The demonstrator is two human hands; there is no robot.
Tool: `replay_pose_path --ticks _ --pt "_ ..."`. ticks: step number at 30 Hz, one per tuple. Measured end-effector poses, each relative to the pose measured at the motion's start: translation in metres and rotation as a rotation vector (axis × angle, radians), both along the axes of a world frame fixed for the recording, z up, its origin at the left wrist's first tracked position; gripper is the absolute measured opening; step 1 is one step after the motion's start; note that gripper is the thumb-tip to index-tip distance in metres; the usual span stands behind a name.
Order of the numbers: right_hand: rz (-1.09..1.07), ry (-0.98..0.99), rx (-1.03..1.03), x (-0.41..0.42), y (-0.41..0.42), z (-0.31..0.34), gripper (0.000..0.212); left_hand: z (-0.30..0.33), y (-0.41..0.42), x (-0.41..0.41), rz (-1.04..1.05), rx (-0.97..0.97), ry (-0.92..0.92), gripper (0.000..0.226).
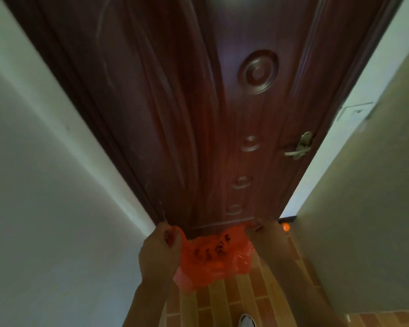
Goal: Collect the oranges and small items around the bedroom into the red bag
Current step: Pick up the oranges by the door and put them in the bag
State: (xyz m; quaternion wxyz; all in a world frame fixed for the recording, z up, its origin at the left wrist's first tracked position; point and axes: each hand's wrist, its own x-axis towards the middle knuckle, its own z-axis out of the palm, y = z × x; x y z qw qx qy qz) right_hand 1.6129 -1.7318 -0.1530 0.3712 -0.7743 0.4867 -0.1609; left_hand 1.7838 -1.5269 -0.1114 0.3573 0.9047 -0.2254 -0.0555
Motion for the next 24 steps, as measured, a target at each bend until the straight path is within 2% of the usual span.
replay_pose_path --ticks 5,8,11,17,24 --pt "-0.057 -0.054 0.041 -0.004 -0.069 0.012 0.029 0.012 -0.074 0.007 -0.054 -0.003 -0.012 0.01" --pt "-0.104 -0.034 0.027 -0.009 -0.11 0.025 0.036 0.017 -0.115 0.011 -0.061 -0.011 -0.02 0.015" --pt "-0.175 -0.05 0.011 -0.022 -0.142 0.036 0.035 0.019 -0.151 0.011 -0.107 -0.024 -0.021 0.016" --pt "-0.413 -0.079 0.035 -0.079 -0.179 0.034 0.012 0.012 -0.214 0.013 -0.232 -0.012 -0.029 0.015" --pt "-0.786 -0.105 0.034 -0.147 -0.188 0.035 0.017 -0.002 -0.285 0.034 -0.399 -0.026 -0.021 0.014"
